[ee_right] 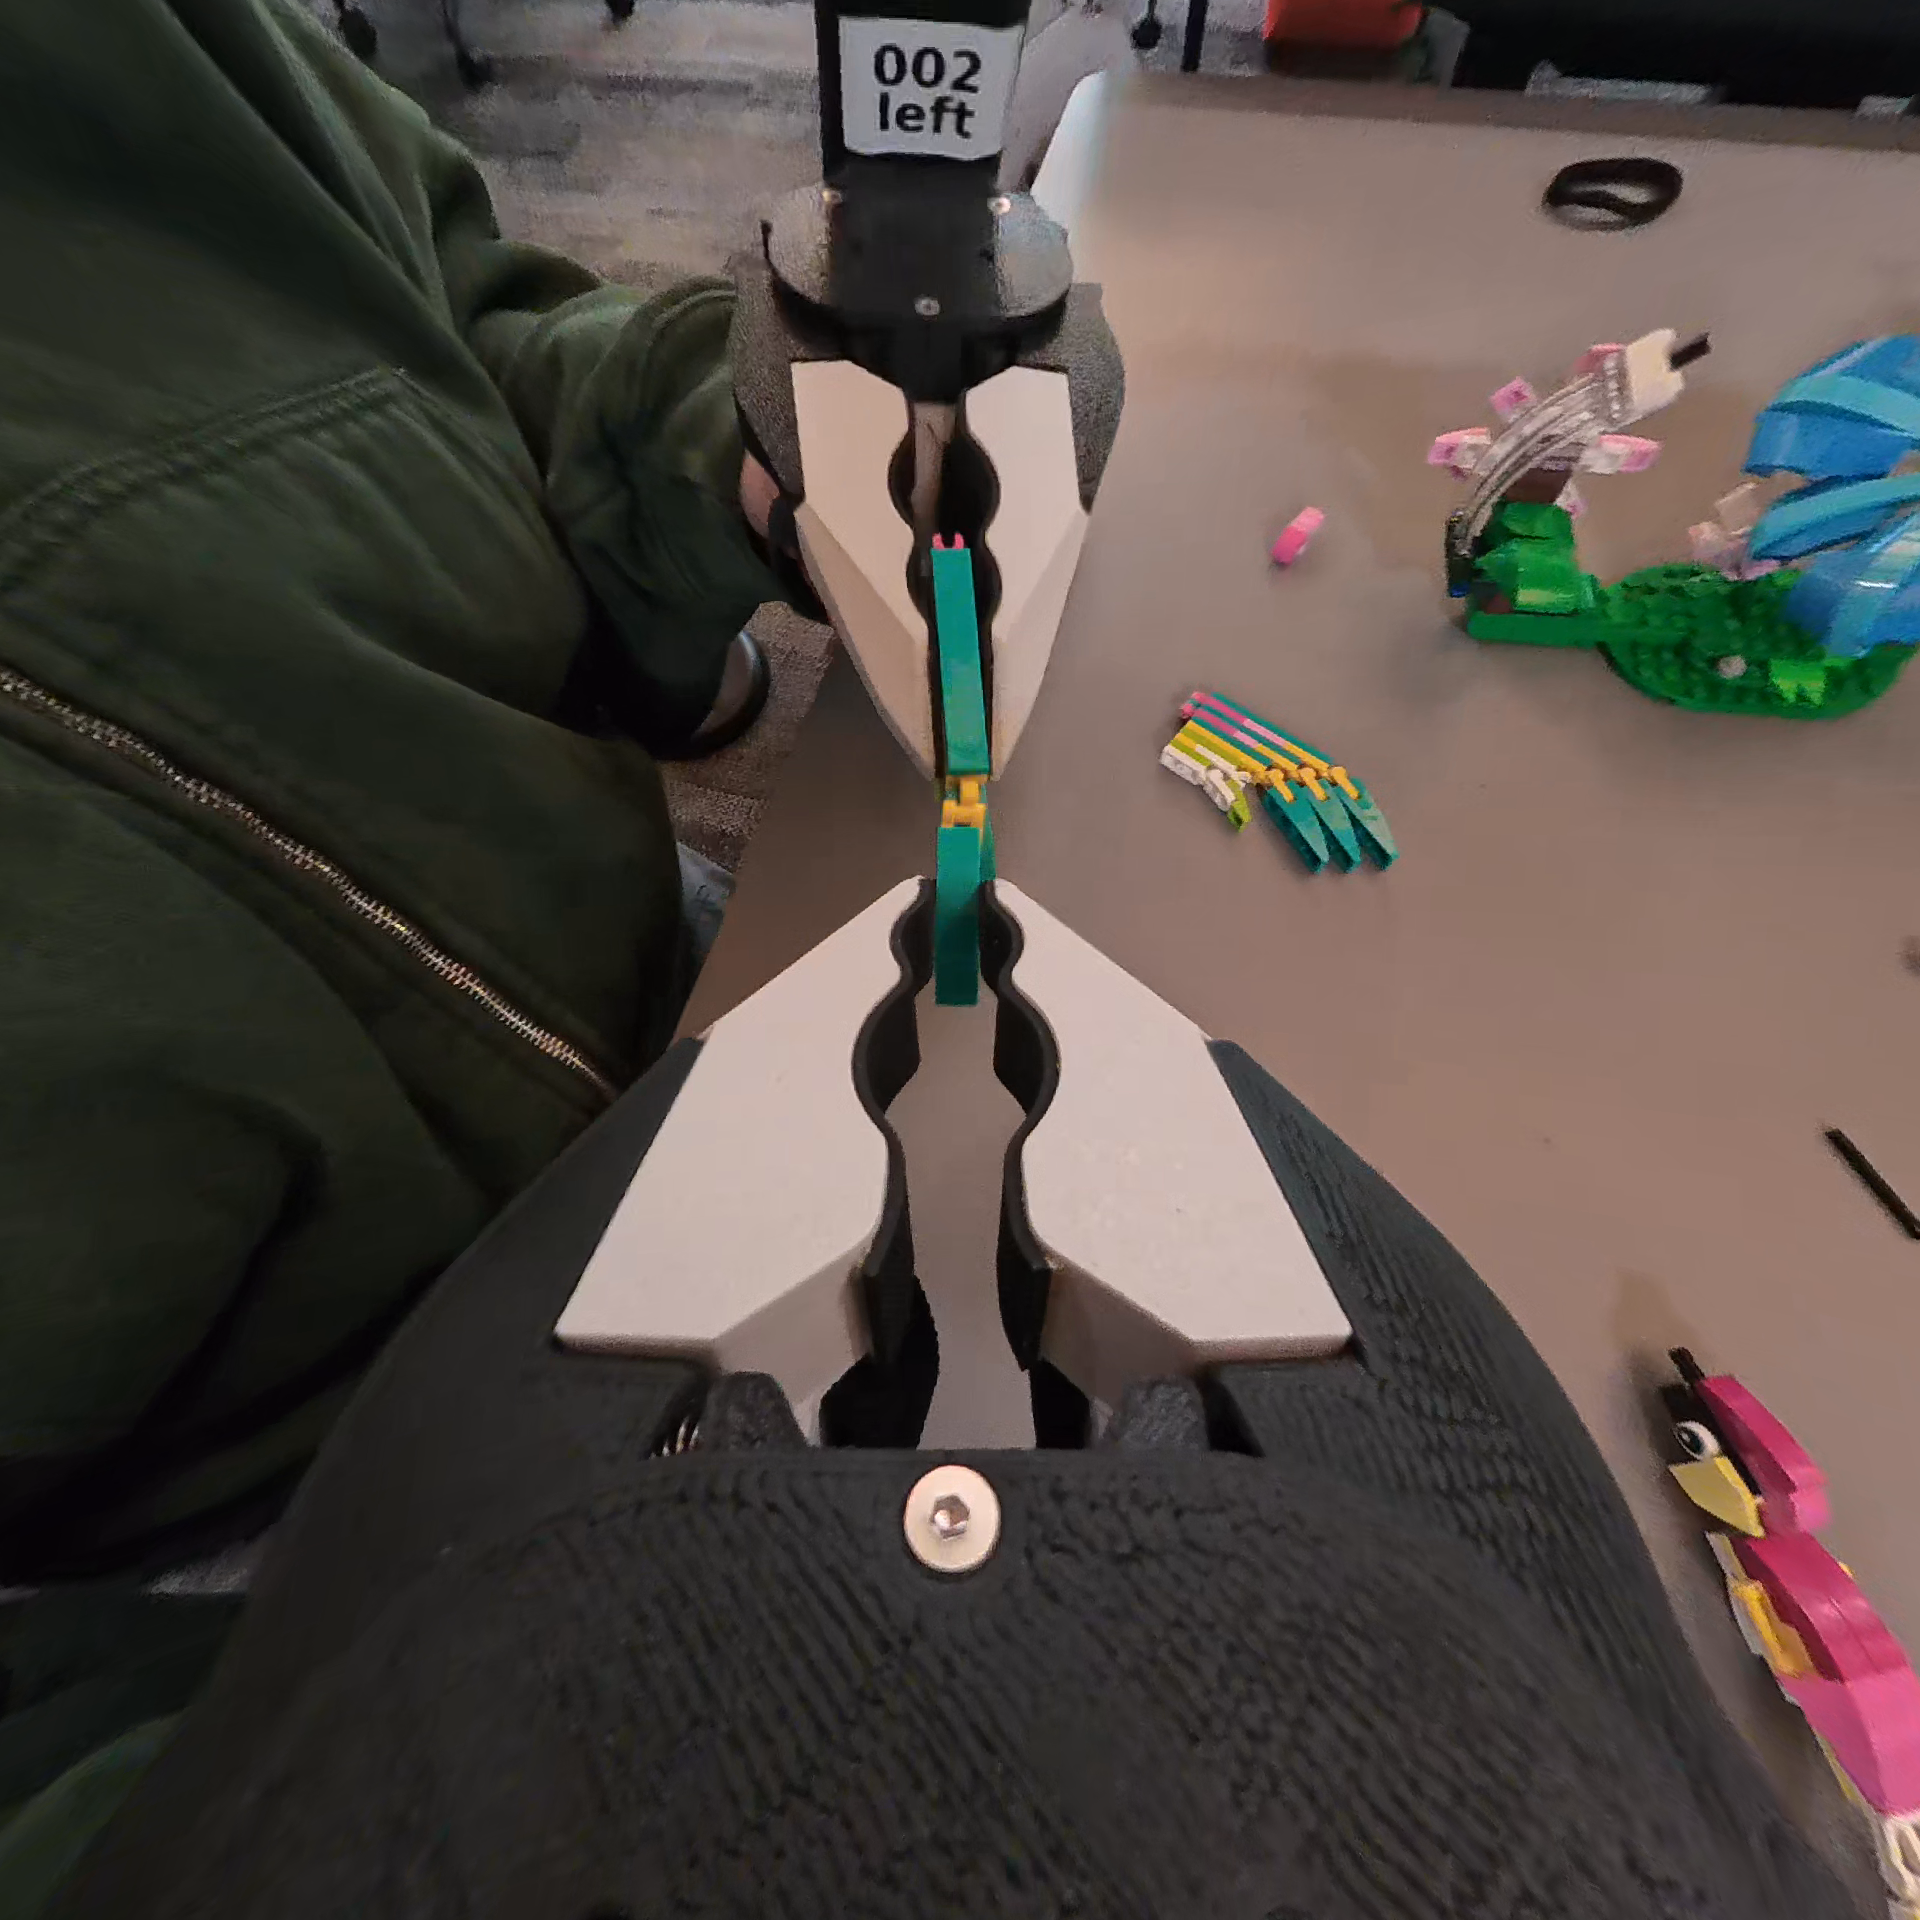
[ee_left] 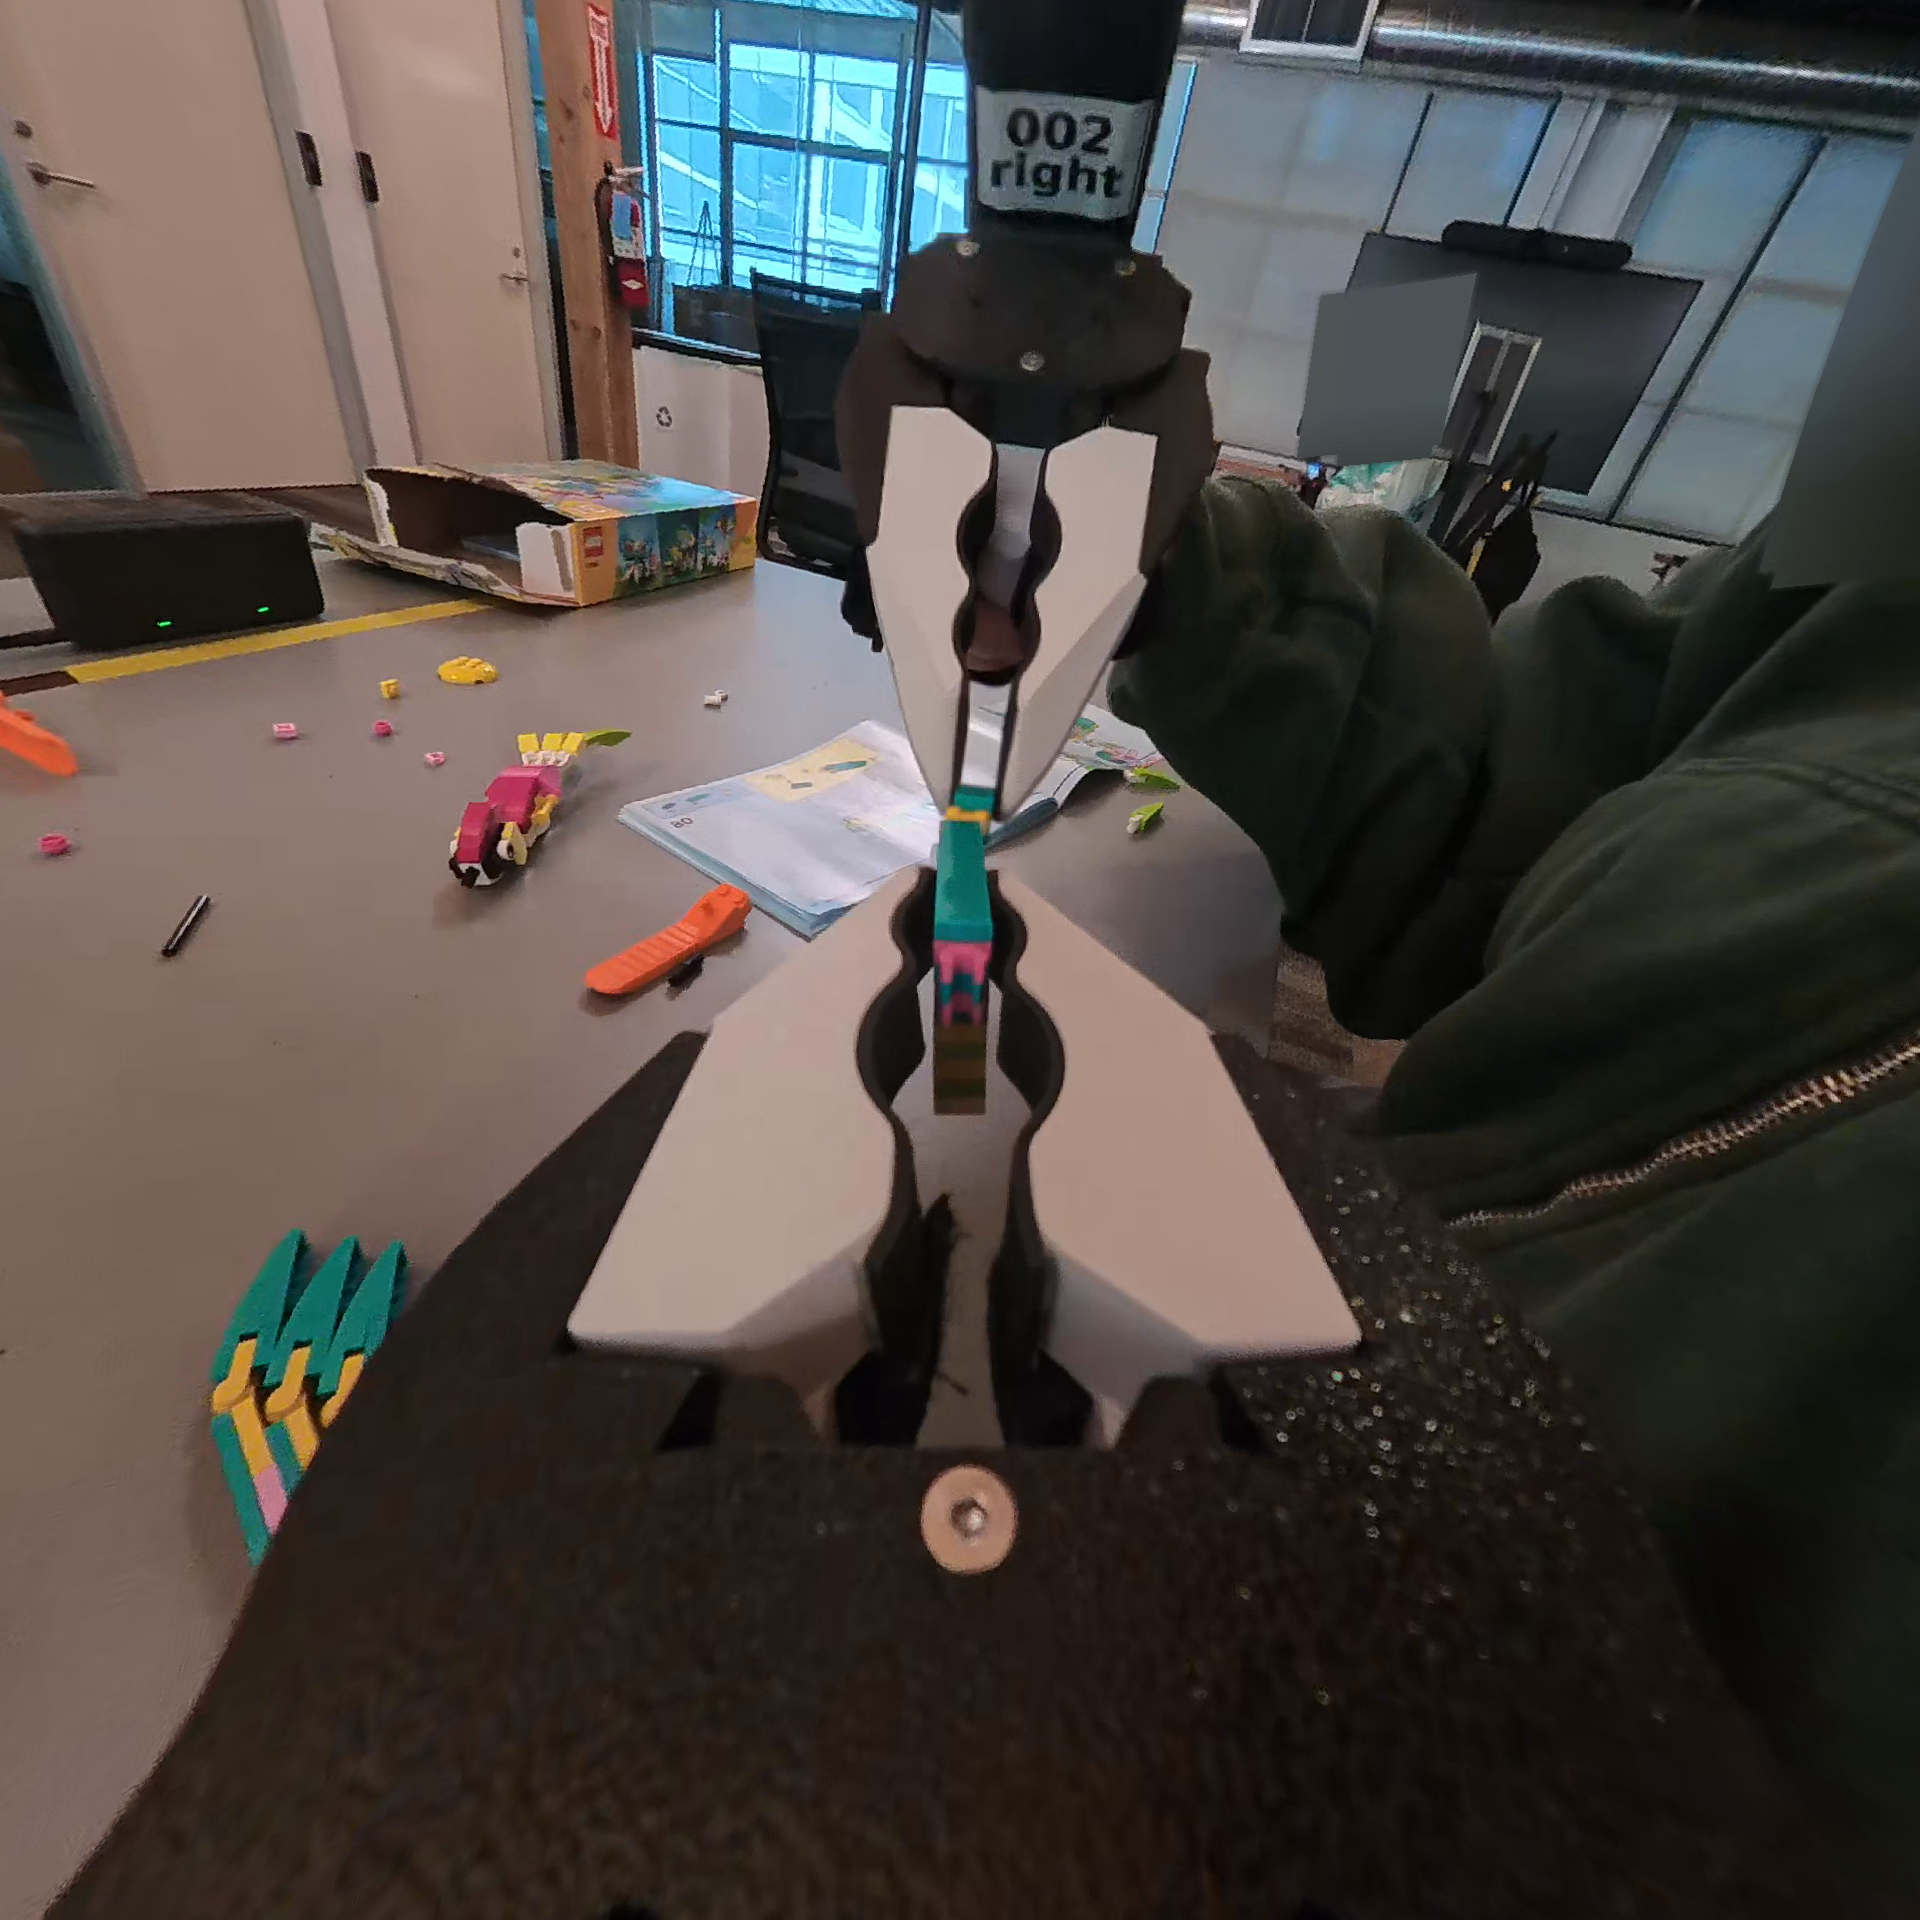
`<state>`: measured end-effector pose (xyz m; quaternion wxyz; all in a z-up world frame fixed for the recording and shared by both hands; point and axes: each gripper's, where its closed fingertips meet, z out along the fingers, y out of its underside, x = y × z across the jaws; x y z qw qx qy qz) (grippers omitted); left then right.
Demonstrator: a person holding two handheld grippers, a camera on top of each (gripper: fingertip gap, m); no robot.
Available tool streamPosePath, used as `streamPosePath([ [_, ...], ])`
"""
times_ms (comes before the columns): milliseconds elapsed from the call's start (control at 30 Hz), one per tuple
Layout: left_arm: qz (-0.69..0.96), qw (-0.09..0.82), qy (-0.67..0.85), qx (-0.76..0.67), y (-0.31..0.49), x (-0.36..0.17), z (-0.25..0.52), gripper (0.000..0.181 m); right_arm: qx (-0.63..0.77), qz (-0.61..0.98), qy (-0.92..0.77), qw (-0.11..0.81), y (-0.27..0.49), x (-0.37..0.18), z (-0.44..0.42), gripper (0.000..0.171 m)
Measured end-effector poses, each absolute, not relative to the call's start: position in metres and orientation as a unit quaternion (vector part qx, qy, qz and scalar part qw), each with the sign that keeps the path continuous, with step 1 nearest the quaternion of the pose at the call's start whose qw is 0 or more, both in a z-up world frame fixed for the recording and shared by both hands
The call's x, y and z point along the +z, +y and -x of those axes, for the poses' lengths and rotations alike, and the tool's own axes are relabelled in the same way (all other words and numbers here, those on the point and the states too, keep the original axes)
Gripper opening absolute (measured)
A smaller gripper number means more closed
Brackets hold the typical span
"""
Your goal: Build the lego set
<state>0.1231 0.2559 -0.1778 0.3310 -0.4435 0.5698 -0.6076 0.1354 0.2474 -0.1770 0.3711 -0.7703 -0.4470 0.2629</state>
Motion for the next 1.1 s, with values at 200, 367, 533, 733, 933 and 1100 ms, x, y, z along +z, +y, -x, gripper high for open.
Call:
streamPosePath([
  [200, 0.431, 0.332, 0.579, -0.607, 0.251, -0.176, -0.122, 0.006, 0.263, 0.777, -0.454, 0.348, 0.244, -0.177, -0.134, 0.006],
  [367, 0.414, 0.341, 0.599, -0.595, 0.246, -0.177, -0.12, 0.006, 0.261, 0.782, -0.465, 0.322, 0.239, -0.178, -0.132, 0.006],
  [533, 0.404, 0.347, 0.618, -0.578, 0.242, -0.178, -0.12, 0.006, 0.256, 0.782, -0.48, 0.305, 0.236, -0.178, -0.132, 0.006],
  [733, 0.404, 0.345, 0.616, -0.582, 0.242, -0.18, -0.121, 0.006, 0.258, 0.779, -0.484, 0.304, 0.236, -0.179, -0.132, 0.006],
  [933, 0.404, 0.343, 0.606, -0.594, 0.242, -0.179, -0.122, 0.006, 0.273, 0.774, -0.476, 0.315, 0.238, -0.178, -0.132, 0.006],
  [1100, 0.417, 0.336, 0.602, -0.592, 0.244, -0.183, -0.124, 0.006, 0.277, 0.781, -0.46, 0.319, 0.239, -0.182, -0.134, 0.007],
])
